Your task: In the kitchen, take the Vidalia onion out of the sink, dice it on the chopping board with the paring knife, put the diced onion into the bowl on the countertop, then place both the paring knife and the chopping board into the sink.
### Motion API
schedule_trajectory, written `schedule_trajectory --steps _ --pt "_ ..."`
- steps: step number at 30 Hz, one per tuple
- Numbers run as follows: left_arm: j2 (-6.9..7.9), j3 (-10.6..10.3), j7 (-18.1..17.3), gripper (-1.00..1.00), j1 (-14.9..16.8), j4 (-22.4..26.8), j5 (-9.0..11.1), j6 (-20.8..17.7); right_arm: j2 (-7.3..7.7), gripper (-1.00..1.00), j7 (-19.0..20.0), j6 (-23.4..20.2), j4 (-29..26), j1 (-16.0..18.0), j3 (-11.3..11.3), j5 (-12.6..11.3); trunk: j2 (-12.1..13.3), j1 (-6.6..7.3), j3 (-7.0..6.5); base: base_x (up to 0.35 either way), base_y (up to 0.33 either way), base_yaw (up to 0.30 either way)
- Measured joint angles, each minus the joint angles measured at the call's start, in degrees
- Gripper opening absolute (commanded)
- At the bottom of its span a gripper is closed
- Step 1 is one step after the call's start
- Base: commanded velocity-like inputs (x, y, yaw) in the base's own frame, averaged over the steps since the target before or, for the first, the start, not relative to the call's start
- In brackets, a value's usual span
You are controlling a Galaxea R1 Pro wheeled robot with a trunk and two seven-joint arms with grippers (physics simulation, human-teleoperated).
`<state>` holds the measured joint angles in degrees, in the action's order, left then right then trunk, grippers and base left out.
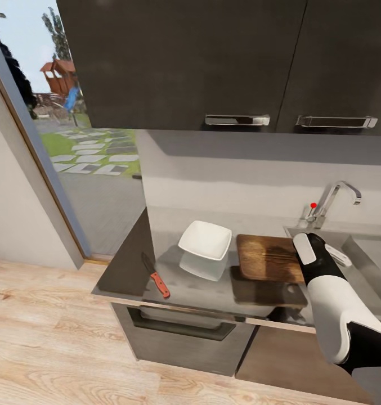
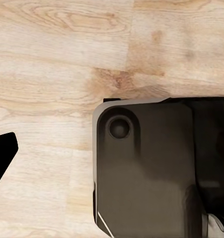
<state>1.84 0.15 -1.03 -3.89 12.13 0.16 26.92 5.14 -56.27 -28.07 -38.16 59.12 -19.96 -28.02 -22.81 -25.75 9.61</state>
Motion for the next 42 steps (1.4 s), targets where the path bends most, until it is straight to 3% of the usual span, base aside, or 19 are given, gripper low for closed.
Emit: schedule_trajectory --steps 18,42 --pt "0.00 0.00 0.00 1.00 0.02 -0.01 0.00 0.00 0.01 -1.00 -3.68 4.44 1.84 0.08 0.14 0.26 0.00 0.00 0.00 0.000 0.063 0.000" --pt "0.00 -0.01 0.00 1.00 0.01 -0.11 0.00 0.00 -0.05 -1.00 -3.99 5.91 3.12 0.09 0.17 0.26 0.00 0.00 0.00 0.000 0.000 0.000"
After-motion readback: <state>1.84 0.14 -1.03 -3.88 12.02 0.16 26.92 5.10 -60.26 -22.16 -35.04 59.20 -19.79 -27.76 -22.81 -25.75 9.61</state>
